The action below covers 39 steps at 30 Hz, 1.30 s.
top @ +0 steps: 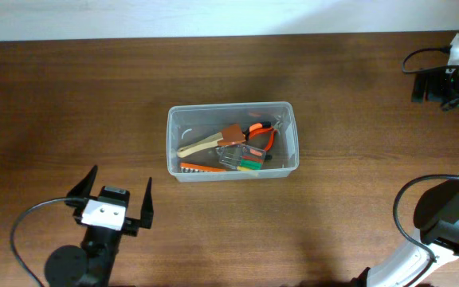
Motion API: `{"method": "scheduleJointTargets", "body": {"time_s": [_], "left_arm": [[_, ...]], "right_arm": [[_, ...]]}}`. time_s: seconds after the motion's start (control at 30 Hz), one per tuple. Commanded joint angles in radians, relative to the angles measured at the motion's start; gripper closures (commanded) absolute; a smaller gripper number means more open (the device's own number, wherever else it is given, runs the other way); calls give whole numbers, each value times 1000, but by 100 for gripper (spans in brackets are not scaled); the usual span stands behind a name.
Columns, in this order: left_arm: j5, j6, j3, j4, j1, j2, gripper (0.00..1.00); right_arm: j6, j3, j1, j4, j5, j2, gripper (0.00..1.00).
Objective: Pack container
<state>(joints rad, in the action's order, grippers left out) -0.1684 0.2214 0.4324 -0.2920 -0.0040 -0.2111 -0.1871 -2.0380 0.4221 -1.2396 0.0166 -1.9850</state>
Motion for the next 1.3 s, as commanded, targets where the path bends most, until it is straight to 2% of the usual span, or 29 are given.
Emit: {"method": "scheduleJointTargets", "body": {"time_s": [0.0, 0.23, 0.37, 0.53, 0.67, 0.8, 1.0, 1.27], "left_arm": [[3, 12, -101, 87, 5, 57, 1], [35, 11, -264, 240, 5, 129, 1], [64, 0, -318, 239, 5, 175, 1], [143, -122, -360, 225, 23, 206, 1], [143, -124, -386, 223, 23, 206, 1], [147, -124, -399, 156, 33, 206, 1], [149, -124, -399, 160, 77, 206, 1], [147, -123, -399, 161, 57, 206, 1]], "right_arm": [[-4, 5, -3, 2, -6, -4, 1], [-3, 5, -3, 2, -6, -4, 1], [-4, 5, -3, 3, -6, -4, 1], [-4, 5, -3, 2, -6, -4, 1], [-3, 5, -3, 2, -6, -4, 1], [-3, 5, -3, 2, -6, -4, 1], [-3, 5, -3, 2, -6, -4, 1], [-3, 5, -3, 2, -6, -4, 1]]}}
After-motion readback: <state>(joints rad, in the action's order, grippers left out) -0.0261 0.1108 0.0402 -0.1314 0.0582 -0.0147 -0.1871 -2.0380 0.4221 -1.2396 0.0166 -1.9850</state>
